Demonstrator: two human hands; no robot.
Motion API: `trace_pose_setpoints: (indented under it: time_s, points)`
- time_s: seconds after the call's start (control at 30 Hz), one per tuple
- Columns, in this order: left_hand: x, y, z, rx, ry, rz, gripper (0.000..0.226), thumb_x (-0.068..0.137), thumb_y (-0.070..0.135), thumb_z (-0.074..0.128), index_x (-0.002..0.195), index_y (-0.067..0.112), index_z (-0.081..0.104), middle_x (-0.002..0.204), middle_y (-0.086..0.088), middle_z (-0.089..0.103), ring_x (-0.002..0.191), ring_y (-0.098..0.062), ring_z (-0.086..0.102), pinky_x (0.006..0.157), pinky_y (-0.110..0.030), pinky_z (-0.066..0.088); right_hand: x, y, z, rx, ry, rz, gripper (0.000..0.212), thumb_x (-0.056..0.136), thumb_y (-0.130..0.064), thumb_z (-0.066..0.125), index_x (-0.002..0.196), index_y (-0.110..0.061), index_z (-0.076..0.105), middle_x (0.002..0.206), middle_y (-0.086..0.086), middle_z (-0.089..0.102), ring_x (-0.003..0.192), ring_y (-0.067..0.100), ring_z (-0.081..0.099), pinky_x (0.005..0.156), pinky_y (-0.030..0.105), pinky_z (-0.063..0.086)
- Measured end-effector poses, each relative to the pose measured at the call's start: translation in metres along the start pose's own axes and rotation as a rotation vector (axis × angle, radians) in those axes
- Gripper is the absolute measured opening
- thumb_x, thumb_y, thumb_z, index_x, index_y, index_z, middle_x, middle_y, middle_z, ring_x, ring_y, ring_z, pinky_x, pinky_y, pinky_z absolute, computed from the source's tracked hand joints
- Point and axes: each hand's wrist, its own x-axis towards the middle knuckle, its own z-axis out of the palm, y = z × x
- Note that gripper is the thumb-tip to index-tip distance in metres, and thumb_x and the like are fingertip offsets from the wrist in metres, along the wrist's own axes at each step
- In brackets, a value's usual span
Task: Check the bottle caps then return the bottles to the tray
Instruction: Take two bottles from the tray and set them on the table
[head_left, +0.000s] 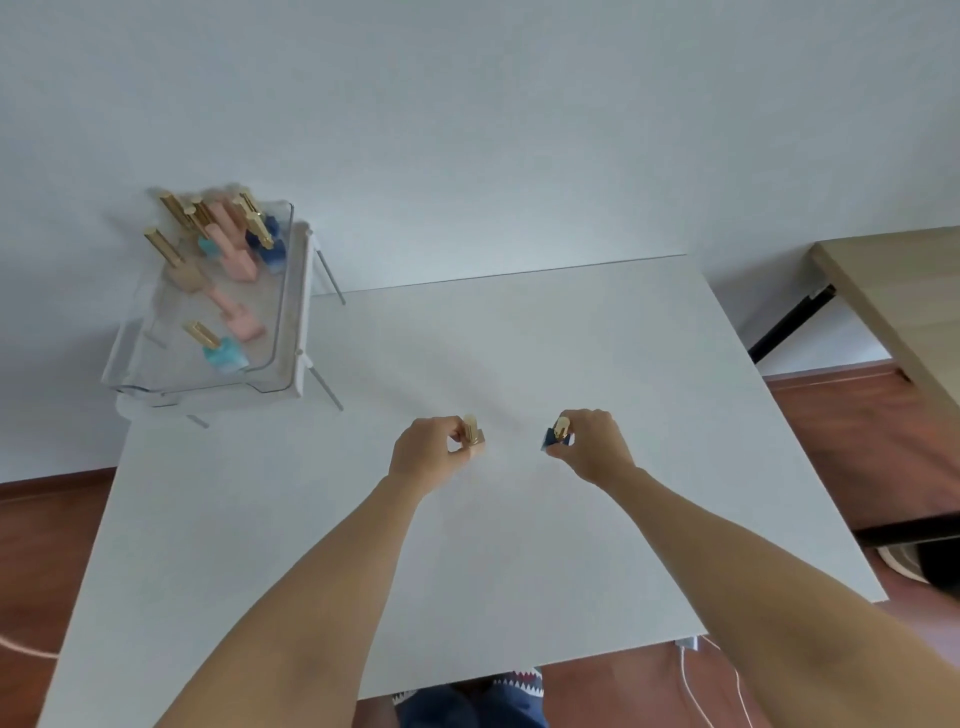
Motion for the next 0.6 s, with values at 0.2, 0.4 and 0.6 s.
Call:
trace_pose_setpoints:
  time_s: [0.2,0.4,0.6]
  points:
    - [-0.004,-0.013,0.013,0.013,-0.013,-0.033,0.017,0.078,0.038,0.07,0.087,0.023,0.07,0.092,0.009,0.072,0.085,-0.017,0.065,0.073,-0.029,0.052,0.002,0.007,0.015,-0.037,-0.012,0.014,0.007,0.081,-0.015,0.066,0.083,-0.016,0.073,0.083,0.003,0.072,0.088,0.024,0.059,0.087,0.036,0.047]
    - [-0.001,-0.021,0.018,0.033,-0.013,-0.034,0.018,0.078,0.036,0.071,0.092,0.025,0.07,0.095,0.01,0.072,0.085,-0.016,0.065,0.07,-0.026,0.05,0.007,0.015,0.026,-0.064,-0.017,0.008,0.007,0.079,-0.02,0.069,0.085,-0.017,0.071,0.084,0.0,0.071,0.091,0.025,0.06,0.089,0.036,0.045]
    - [-0.004,-0.02,-0.005,0.071,-0.02,0.013,0.051,0.079,0.021,0.073,0.127,0.02,0.058,0.122,0.006,0.063,0.097,-0.021,0.062,0.083,-0.03,0.049,0.01,0.012,0.006,0.0,-0.021,-0.039,0.072,0.072,-0.071,0.063,0.127,-0.025,0.05,0.113,-0.005,0.059,0.116,0.017,0.044,0.102,0.035,0.028]
